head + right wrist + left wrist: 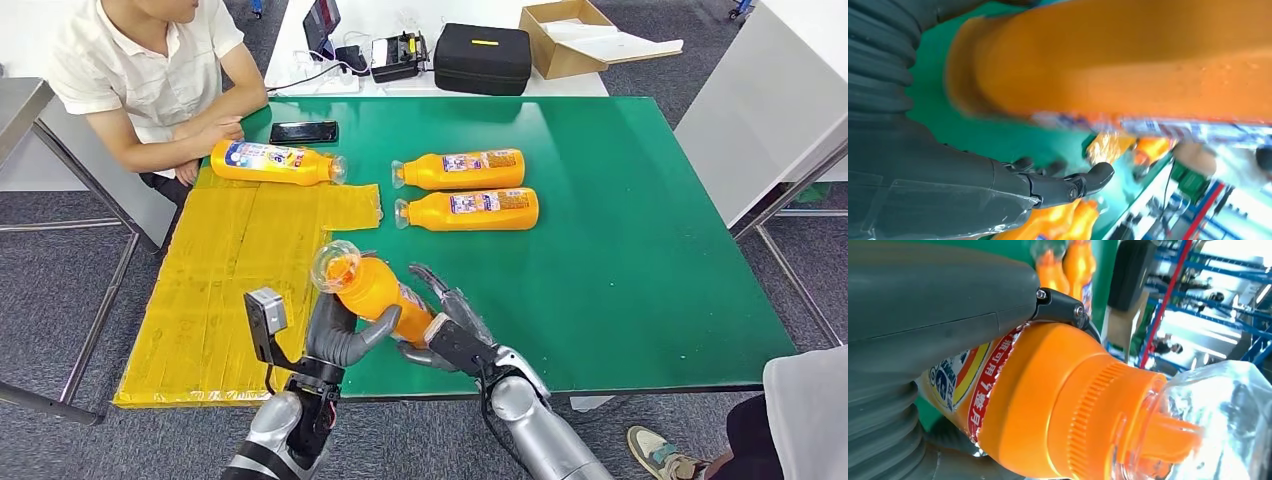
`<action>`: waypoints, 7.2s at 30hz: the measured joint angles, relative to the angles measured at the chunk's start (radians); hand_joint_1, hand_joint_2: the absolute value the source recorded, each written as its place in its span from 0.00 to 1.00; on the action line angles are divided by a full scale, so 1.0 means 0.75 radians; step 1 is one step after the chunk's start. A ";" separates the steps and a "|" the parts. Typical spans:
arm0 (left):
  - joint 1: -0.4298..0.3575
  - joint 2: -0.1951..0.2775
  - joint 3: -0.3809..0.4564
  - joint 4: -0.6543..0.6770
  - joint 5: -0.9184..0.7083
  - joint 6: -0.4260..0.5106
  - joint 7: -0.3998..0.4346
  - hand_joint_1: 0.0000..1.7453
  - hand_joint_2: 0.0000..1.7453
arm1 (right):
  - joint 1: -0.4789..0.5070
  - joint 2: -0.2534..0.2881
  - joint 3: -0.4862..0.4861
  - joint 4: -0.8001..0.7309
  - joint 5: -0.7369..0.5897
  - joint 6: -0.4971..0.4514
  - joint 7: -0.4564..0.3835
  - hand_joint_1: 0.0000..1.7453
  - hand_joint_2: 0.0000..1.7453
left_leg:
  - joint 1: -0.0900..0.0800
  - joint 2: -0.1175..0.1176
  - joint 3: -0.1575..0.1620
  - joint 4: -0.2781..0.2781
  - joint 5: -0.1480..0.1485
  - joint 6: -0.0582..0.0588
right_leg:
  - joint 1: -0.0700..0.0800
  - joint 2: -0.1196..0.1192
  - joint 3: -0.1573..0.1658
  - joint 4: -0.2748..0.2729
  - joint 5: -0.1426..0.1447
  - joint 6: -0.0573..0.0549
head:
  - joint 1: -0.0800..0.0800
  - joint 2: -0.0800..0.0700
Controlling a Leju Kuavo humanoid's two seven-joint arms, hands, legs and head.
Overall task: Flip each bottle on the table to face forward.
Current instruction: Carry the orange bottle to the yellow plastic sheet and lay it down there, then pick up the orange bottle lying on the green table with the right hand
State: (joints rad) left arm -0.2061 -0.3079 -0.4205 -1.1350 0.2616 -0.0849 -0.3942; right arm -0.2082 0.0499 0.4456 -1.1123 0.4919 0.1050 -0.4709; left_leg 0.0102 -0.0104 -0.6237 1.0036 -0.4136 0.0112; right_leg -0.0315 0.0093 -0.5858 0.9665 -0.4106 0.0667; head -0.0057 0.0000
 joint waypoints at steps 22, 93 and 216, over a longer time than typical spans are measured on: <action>0.122 0.000 0.138 -0.355 -0.764 0.307 0.098 1.00 1.00 | 0.218 0.212 -0.445 -0.533 0.834 -0.563 0.206 0.00 0.00 | 0.000 0.000 -0.002 0.000 0.000 0.000 | 0.000 0.000 -0.001 0.000 0.000 0.000 | 0.000 0.000; -0.513 0.058 0.539 0.789 -2.350 0.325 0.506 0.00 1.00 | 0.022 0.259 -0.465 -0.195 0.406 -0.374 -0.079 0.00 1.00 | 0.000 -0.007 0.003 0.000 0.003 -0.001 | 0.000 -0.005 0.007 0.001 0.000 0.000 | 0.001 0.000; 0.157 0.032 -0.074 -0.327 -0.688 0.049 0.141 0.00 1.00 | -0.089 -0.194 -0.566 0.346 0.362 0.108 0.043 1.00 1.00 | 0.001 0.005 0.042 0.000 -0.013 -0.002 | 0.003 0.006 0.036 -0.006 -0.005 0.001 | 0.000 0.000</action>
State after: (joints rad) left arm -0.0885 -0.2836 -0.4762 -1.3801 -0.2544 -0.0483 -0.2882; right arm -0.2749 -0.0955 0.0209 -0.8531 0.7633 0.1858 -0.4383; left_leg 0.0108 -0.0069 -0.5923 1.0033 -0.4231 0.0097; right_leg -0.0295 0.0138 -0.5584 0.9624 -0.4146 0.0673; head -0.0058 0.0000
